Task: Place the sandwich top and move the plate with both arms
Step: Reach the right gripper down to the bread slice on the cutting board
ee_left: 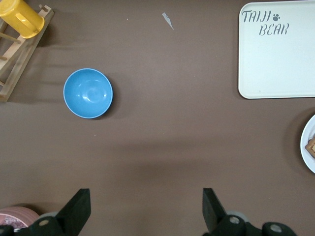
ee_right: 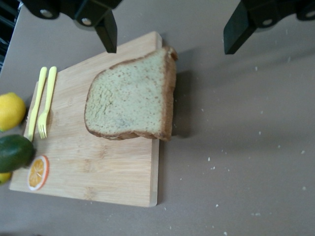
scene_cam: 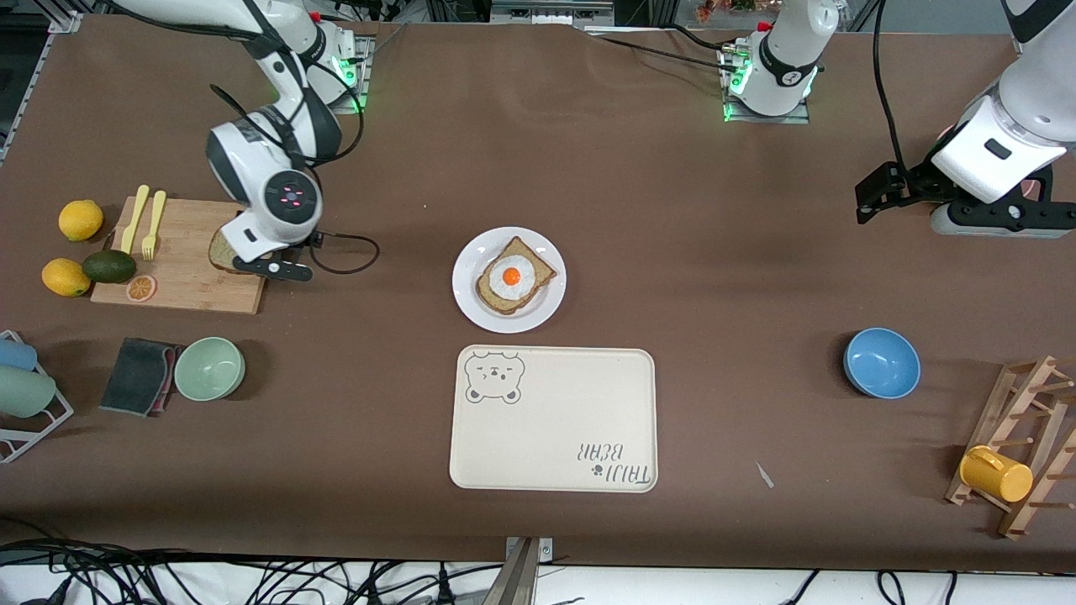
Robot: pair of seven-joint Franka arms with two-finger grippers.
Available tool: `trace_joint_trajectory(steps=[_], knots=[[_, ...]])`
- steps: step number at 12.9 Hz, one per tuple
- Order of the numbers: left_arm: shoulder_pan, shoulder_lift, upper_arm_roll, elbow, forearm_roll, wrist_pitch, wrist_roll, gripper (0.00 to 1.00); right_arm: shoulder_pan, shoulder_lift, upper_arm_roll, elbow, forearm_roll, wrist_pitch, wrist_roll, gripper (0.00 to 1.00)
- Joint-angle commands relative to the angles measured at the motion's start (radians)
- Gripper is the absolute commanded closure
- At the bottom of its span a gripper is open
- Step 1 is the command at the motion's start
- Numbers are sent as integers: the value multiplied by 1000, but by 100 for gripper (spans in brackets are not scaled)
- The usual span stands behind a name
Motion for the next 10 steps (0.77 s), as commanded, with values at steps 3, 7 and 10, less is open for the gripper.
trace_joint_trajectory(steps=[3, 7, 10], knots=[[0, 5, -1, 24, -31, -23, 5, 0, 5, 52, 0, -15, -162, -14, 114, 13], [0, 3, -3, 24, -31, -24, 5, 0, 8, 141, 0, -15, -260, -5, 328, 16], [0, 2, -4, 26, -31, -41, 7, 0, 7, 166, 0, -23, -285, -17, 355, 28]])
